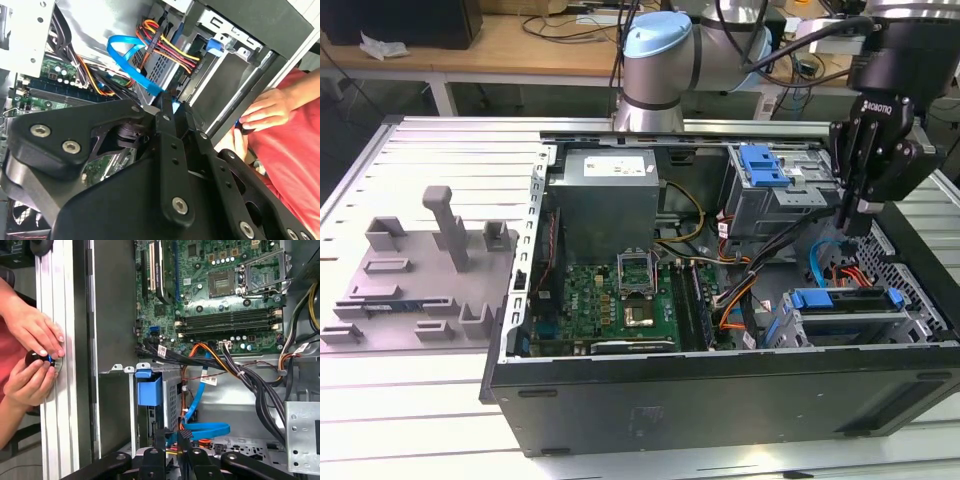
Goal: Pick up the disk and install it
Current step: 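Insert the second disk wire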
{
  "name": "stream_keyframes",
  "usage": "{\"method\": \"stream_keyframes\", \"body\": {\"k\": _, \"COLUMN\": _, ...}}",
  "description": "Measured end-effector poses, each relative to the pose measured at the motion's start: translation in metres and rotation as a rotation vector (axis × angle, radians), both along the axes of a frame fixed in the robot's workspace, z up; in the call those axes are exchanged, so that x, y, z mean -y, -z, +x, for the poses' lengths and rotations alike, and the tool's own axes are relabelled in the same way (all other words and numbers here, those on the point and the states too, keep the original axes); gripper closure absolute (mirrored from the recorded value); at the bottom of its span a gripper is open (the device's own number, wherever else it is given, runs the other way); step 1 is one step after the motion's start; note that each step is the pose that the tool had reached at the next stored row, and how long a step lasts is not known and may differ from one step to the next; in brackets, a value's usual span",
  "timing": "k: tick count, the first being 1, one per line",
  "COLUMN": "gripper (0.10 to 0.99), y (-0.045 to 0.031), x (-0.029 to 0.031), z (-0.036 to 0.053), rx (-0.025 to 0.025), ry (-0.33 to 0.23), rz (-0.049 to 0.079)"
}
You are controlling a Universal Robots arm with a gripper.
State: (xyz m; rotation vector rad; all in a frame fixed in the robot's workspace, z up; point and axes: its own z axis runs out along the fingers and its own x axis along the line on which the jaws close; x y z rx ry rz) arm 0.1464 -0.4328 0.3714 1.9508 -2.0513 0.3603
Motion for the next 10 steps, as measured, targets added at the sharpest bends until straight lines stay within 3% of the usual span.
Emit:
{"method": "stream_keyframes", "body": {"k": 7, "gripper": 0.847, "y": 0.0043, "x": 0.0074, "z": 0.0, "rx": 0.0, "ry": 0.0, "rz": -0.002}}
{"method": "stream_keyframes", "body": {"k": 10, "gripper": 0.847, "y": 0.0073, "x": 0.0076, "z": 0.0, "rx": 0.0, "ry": 0.0, "rz": -0.002}}
